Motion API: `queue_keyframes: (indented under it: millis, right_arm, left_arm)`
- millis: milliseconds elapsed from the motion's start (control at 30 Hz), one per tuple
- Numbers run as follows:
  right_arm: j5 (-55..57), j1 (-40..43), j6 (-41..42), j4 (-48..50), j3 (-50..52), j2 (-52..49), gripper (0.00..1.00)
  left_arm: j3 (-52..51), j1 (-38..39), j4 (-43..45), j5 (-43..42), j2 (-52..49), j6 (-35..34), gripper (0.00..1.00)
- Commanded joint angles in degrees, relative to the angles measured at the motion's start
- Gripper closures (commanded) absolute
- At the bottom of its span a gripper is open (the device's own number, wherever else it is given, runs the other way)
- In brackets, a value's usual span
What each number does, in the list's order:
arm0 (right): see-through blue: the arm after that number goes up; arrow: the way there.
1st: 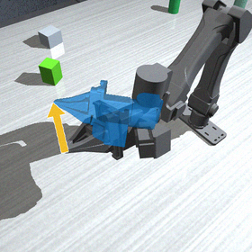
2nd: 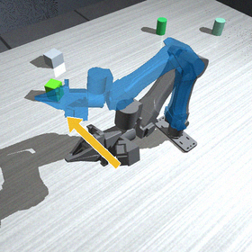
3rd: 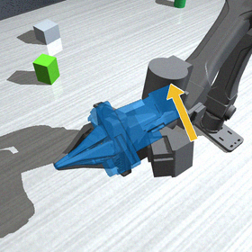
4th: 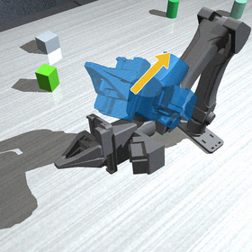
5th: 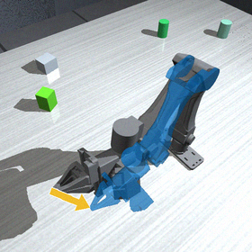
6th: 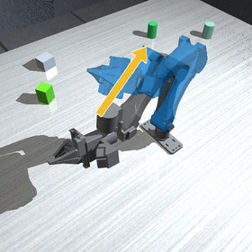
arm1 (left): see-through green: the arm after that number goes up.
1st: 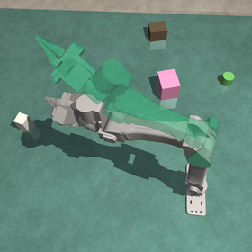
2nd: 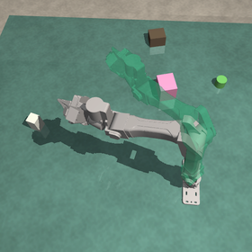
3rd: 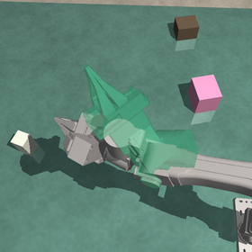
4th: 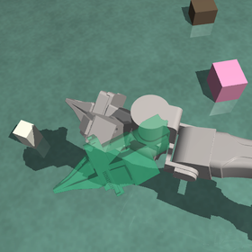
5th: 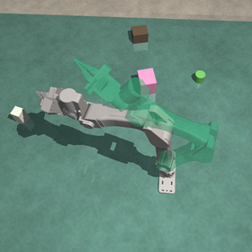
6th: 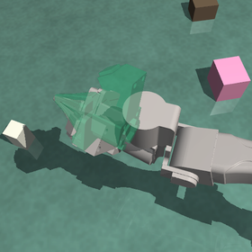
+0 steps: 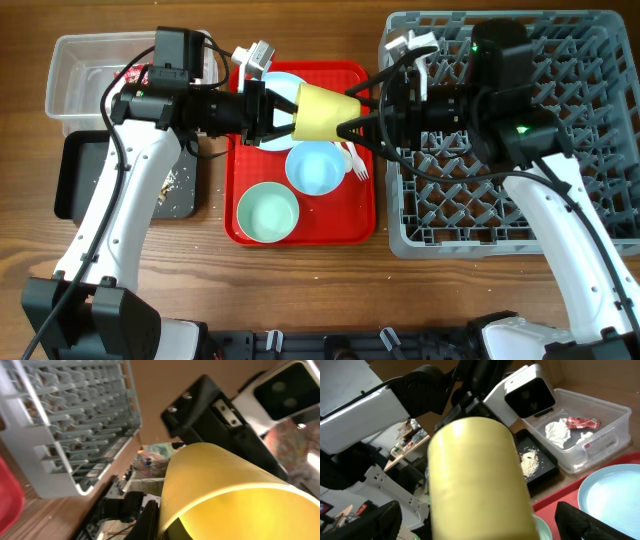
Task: Sort waste into correct bins and load items into the dishwasher rack
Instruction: 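Hand the yellow cup from the left gripper to the right gripper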
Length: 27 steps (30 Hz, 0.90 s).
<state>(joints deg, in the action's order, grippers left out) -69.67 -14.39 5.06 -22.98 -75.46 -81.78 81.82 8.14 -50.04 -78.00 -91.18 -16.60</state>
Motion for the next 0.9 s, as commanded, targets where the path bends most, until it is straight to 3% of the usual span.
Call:
queue_keyframes:
  millis: [0, 133, 300, 433, 533, 600, 700, 867]
  right_arm:
    - [-2.08, -0.83, -0.37, 0.48, 0.17, -1.27, 0.07]
    - [-2.08, -1.79, -0.33, 0.48, 0.17, -1.27, 0.18]
    - [-2.05, -2.73, 0.02, 1.55, 0.17, -1.27, 0.22]
    - [-2.08, -2.86, 2.82, 3.78, 0.17, -1.27, 0.39]
    - [-2.05, -2.84, 2.89, 3.93, 0.17, -1.27, 0.54]
    - [-2.01, -2.84, 2.86, 3.87, 0.17, -1.27, 0.59]
    - [-0.22, -2.71, 2.93, 3.58, 0.17, -1.27, 0.6]
    - [14.16, -0.17, 5.68, -2.32, 0.15, -0.52, 0.57]
  left_arm:
    - [0.37, -0.22, 0.17, -4.48, 0.0, 0.74, 0.96]
    - [0.37, -0.22, 0.17, -4.48, 0.0, 0.72, 0.96]
    - [0.37, -0.22, 0.17, -4.48, 0.0, 0.72, 0.96]
    - [0.37, -0.22, 0.2, -4.46, 0.0, 0.55, 0.96]
    - [0.37, -0.22, 0.28, -4.46, 0.0, 0.55, 0.79]
    - [0.37, -0.22, 0.68, -4.46, 0.0, 0.52, 0.68]
    - [0.37, -0.33, 2.58, -4.46, 0.0, -1.31, 0.57]
    - [0.37, -2.05, 5.77, -2.14, 0.0, -1.84, 0.53]
